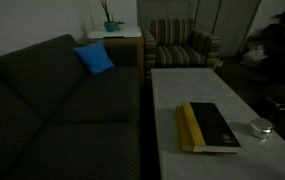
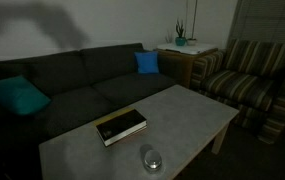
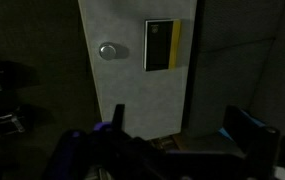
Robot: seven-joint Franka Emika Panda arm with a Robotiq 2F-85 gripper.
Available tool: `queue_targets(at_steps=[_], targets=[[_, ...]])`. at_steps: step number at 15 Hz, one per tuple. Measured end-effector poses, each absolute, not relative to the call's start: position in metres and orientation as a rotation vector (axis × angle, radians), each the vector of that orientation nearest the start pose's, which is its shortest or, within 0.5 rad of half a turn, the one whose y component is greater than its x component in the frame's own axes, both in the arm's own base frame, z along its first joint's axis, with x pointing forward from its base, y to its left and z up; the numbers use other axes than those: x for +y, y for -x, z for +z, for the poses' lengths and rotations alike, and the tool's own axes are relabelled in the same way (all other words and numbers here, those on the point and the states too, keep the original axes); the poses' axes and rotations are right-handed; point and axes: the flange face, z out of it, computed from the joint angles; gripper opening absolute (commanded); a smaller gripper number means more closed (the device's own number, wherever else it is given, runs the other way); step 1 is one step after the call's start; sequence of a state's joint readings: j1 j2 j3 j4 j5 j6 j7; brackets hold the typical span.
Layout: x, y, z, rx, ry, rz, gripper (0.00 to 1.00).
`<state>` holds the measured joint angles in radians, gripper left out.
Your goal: Pick the lid on the bottle and put it on the table
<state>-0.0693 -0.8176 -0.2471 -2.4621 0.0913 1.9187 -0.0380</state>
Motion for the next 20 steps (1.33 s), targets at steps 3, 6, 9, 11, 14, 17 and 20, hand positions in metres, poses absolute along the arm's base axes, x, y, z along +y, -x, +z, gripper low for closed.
queue_targets(at_steps=[3,6,9,11,14,17,20], targets=[[-0.116,-0.314,0.577,0.353,2.860,-0.424,1.00],[-0.116,-0.314,0.577,0.353,2.860,-0.424,1.00],[-0.114,-0.315,0.576,0.349,2.868,-0.420,1.00],[-0.112,-0.322,0.573,0.330,2.891,-0.401,1.00],[-0.114,-0.355,0.565,0.264,2.936,-0.326,1.00],[-0.123,-0.403,0.539,0.193,2.966,-0.190,1.00],[-0.137,-0.444,0.508,0.163,2.957,0.005,1.00]])
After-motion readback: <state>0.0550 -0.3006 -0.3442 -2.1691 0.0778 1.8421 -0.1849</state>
